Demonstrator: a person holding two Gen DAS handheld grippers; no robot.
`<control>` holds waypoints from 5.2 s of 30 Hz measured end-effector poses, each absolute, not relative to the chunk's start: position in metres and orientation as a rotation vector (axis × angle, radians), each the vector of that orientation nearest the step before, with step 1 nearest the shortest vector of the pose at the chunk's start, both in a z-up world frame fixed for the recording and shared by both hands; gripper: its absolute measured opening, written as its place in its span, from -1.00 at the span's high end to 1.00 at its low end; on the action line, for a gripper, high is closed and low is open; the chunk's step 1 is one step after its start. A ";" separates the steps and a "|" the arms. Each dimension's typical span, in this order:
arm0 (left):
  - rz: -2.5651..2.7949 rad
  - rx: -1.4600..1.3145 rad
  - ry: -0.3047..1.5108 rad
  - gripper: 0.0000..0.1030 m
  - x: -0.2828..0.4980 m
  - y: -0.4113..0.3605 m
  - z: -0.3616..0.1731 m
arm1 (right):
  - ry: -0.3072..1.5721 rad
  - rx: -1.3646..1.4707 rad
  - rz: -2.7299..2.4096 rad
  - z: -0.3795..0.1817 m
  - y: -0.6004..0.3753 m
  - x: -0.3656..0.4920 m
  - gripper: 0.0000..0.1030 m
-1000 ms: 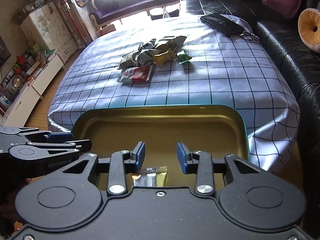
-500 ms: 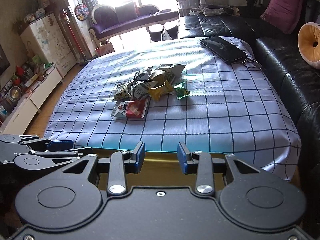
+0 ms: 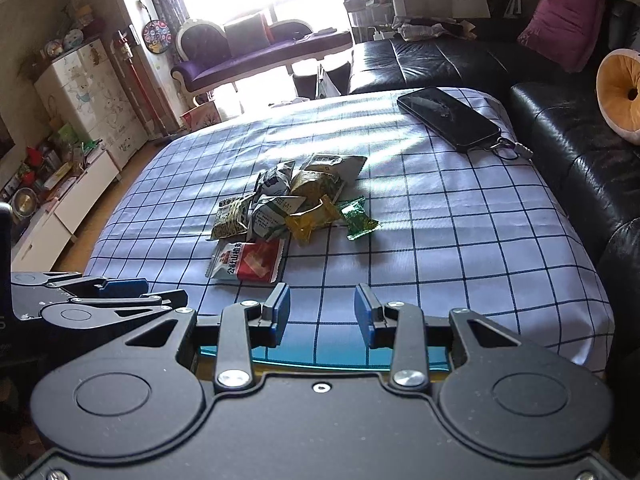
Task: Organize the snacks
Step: 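Move both open grippers back from the tray to the snack heap, then grasp the brown printed packet with left gripper while right grasps the green packet, then carry both held packets toward the gold tray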
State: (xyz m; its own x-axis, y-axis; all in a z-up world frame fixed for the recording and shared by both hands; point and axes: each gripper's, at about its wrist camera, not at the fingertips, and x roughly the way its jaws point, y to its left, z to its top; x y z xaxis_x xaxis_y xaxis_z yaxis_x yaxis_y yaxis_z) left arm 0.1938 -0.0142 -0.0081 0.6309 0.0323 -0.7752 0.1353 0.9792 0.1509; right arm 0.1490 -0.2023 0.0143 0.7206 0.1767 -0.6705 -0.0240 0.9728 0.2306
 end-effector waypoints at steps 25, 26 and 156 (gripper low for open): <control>-0.049 0.080 0.886 0.17 0.278 0.008 -0.024 | 0.787 0.229 0.085 -0.007 -0.206 0.201 0.12; -0.054 0.067 0.888 0.16 0.284 0.008 -0.025 | 0.787 0.230 0.085 -0.008 -0.207 0.203 0.12; -0.138 0.126 0.954 0.34 0.034 0.000 -0.009 | 0.773 0.222 0.028 0.002 -0.211 0.022 0.27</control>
State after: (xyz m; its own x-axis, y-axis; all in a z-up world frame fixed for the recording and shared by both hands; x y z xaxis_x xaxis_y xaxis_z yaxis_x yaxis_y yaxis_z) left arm 0.0338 0.0003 -0.0088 0.5706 -0.0615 -0.8189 0.1728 0.9839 0.0465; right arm 0.0218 -0.2112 0.0016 0.7167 0.1068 -0.6892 0.0561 0.9762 0.2095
